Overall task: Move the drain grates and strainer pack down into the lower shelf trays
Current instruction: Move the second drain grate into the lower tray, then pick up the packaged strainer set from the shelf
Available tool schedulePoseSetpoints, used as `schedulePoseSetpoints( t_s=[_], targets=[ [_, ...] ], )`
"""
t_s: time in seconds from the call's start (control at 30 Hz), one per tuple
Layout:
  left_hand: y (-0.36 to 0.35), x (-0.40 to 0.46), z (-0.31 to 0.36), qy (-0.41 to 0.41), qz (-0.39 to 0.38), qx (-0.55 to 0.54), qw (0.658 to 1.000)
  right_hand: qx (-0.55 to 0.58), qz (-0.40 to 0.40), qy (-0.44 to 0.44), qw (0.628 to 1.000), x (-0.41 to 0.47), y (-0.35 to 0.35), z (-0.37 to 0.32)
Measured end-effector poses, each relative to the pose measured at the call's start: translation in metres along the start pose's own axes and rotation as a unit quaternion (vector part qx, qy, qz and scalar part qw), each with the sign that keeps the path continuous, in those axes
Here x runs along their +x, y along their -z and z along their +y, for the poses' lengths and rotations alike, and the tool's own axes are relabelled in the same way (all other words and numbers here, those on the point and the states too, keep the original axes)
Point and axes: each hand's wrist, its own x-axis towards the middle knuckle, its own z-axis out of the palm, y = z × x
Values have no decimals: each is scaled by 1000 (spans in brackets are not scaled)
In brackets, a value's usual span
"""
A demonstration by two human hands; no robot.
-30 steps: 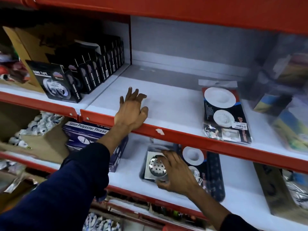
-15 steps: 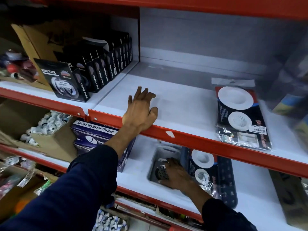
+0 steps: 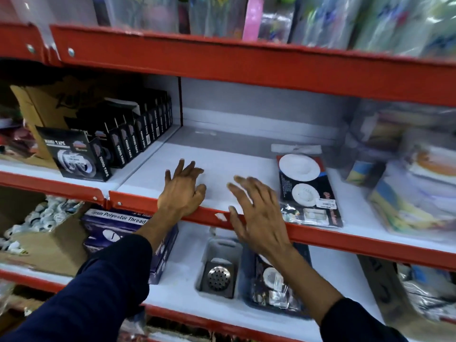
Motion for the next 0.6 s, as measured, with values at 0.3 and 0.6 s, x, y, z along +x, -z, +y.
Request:
schedulePoseSetpoints(
  t_s=[0.3,0.6],
  targets=[
    [9,-11,44,-41,-12,-13,999,-61,-127,-209,968,-3,29,56],
    [-15,3,158,-28,-101,-228,968,-47,-185,-447,874,-21,70,112]
  ],
)
